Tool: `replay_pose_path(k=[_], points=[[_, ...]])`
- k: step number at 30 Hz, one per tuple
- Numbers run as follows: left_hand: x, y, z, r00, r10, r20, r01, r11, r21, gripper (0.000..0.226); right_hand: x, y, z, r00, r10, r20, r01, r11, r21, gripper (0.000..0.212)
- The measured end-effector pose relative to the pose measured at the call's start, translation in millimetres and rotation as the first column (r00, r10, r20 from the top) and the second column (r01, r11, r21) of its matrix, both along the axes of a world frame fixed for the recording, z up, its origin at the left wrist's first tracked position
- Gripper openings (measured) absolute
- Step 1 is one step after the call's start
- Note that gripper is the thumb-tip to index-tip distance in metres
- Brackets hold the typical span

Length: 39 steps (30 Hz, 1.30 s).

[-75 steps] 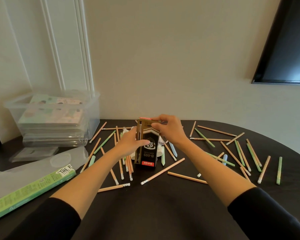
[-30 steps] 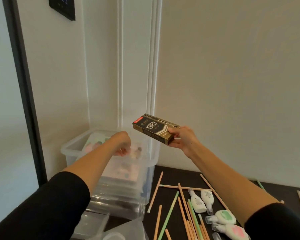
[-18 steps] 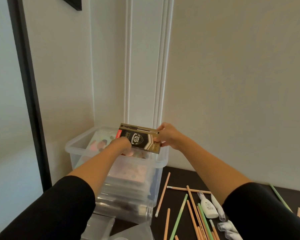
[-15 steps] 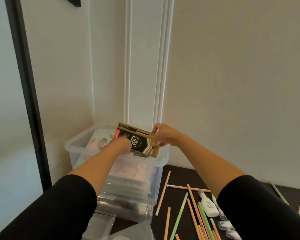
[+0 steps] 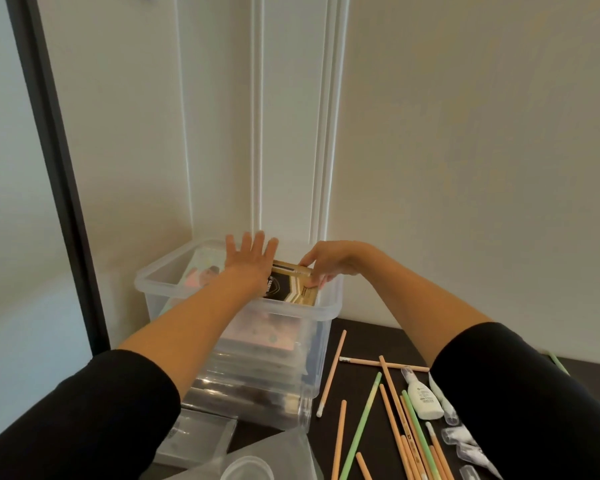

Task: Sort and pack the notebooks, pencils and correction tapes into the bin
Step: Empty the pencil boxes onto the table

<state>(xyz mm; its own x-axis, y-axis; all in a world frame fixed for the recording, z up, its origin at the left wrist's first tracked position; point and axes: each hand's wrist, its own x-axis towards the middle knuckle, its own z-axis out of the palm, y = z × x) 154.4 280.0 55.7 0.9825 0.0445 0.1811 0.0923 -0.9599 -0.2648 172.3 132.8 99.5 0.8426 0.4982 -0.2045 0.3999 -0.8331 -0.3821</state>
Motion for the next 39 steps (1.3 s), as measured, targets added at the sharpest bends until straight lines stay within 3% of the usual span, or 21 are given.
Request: replay_pose_path(k=[3, 6, 9, 12, 16, 19, 24, 27, 30, 35, 39], points=[[8.7, 15.3, -3.3, 0.965, -0.065, -0.255, 0.009, 0.977, -0.215, 0.082, -5.2, 4.0, -3.6, 0.996, 0.084, 0.009, -0.08, 0.978, -0.191, 0.046], [10.7, 16.6, -1.7, 0.926, -0.106, -0.363, 0.015, 0.969, -0.246, 0.082, -9.7, 7.7, -9.7, 0.978, 0.175, 0.117, -0.115, 0.909, -0.4, 0.044], [4.3, 13.3, 11.7, 0.881, -0.137, -0.452, -0.018, 0.947, -0.321, 0.094, -9.8, 5.8, -15.4, 0.97, 0.185, 0.154, -0.122, 0.929, -0.35, 0.044], [-4.1, 13.5, 23.6, 0.815, -0.203, -0.542, -0.15, 0.83, -0.537, 0.061, -10.2, 1.0, -19.9, 0.974, 0.163, 0.16, -0.123, 0.965, -0.231, 0.043], [-16.6, 8.5, 20.1, 0.91, -0.201, -0.362, 0.005, 0.879, -0.477, 0.038, -13.2, 1.0, -23.3, 0.979, 0.119, 0.166, -0.094, 0.984, -0.151, 0.038], [-19.4, 9.7, 17.7, 0.923, -0.239, -0.303, 0.053, 0.857, -0.512, 0.026, -15.9, 1.3, -23.3, 0.986, 0.068, 0.155, -0.05, 0.992, -0.119, 0.036], [-25.1, 13.7, 13.6, 0.934, -0.263, -0.244, 0.066, 0.793, -0.605, 0.038, -25.2, -7.2, -27.0, 0.988, -0.076, 0.138, 0.071, 0.997, 0.036, 0.031], [-21.7, 15.6, 8.5, 0.974, -0.165, -0.155, 0.021, 0.748, -0.664, 0.034, -28.3, -5.3, -30.0, 0.985, -0.115, 0.125, 0.109, 0.993, 0.055, 0.022], [-23.9, 8.7, 4.5, 1.0, -0.021, 0.006, 0.02, 0.779, -0.627, 0.027, -35.0, -5.9, -31.3, 0.981, -0.175, 0.087, 0.159, 0.973, 0.168, 0.015], [-44.5, -8.5, -2.1, 0.944, 0.09, 0.319, 0.156, 0.729, -0.666, 0.031, -58.0, -17.3, -35.3, 0.972, -0.235, -0.009, 0.195, 0.781, 0.594, 0.03], [-77.7, -31.4, -3.7, 0.867, 0.008, 0.498, 0.36, 0.682, -0.637, 0.037, -83.8, -39.9, -35.2, 0.941, -0.335, -0.055, 0.263, 0.615, 0.743, 0.03]])
